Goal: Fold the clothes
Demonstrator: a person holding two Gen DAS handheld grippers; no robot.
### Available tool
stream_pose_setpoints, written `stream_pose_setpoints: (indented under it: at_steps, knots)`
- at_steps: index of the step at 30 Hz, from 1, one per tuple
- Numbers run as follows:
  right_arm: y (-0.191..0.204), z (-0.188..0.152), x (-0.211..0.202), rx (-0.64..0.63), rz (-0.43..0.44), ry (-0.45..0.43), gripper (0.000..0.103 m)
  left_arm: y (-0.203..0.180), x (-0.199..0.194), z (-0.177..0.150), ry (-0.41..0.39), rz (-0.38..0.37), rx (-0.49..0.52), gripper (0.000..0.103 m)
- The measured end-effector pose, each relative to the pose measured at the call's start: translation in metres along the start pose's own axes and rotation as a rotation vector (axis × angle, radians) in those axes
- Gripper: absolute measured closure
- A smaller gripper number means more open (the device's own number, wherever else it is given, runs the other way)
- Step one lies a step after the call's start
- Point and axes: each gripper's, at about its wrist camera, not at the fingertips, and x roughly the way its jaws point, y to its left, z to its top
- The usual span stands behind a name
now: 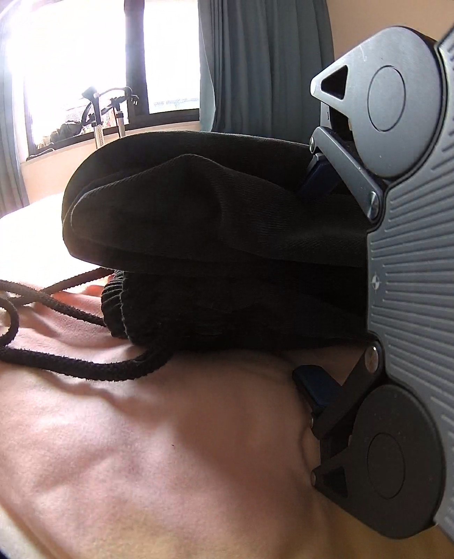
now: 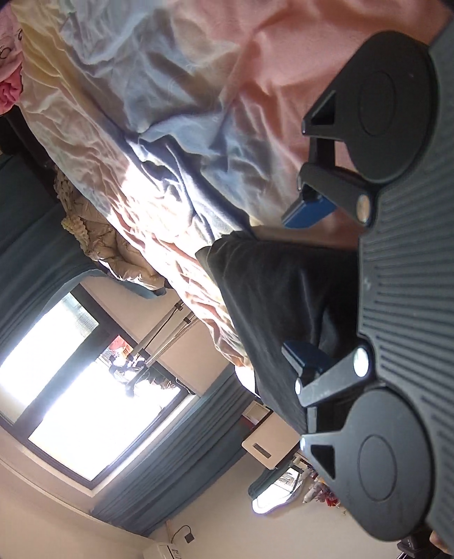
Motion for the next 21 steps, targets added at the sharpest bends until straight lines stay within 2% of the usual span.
stream_pose_setpoints:
  at_steps: [4, 7, 11, 13, 15, 21]
  knots:
    - [-0.012, 0.0, 0.013, 0.089, 0.058, 0.055, 0.031, -0.016, 0.014, 0.008, -0.023, -0.008, 0.094, 0.006]
    - [-0.028, 0.001, 0.034, 0.211, 0.12, 0.136, 0.031, -0.028, 0.025, 0.013, -0.041, -0.015, 0.165, 0.006]
    - [-0.038, 0.009, 0.046, 0.257, 0.164, 0.134, 0.031, -0.045, 0.032, 0.015, -0.055, 0.004, 0.26, 0.006]
    - [-0.042, 0.014, 0.052, 0.286, 0.19, 0.138, 0.031, -0.048, 0.031, 0.015, -0.064, 0.027, 0.265, 0.009]
    - [-0.043, 0.019, 0.06, 0.299, 0.206, 0.15, 0.031, -0.051, 0.03, 0.015, -0.074, 0.05, 0.271, 0.015]
    - [-0.037, 0.022, 0.081, 0.192, 0.207, 0.172, 0.033, -0.057, 0.024, 0.012, -0.103, 0.081, 0.281, 0.03]
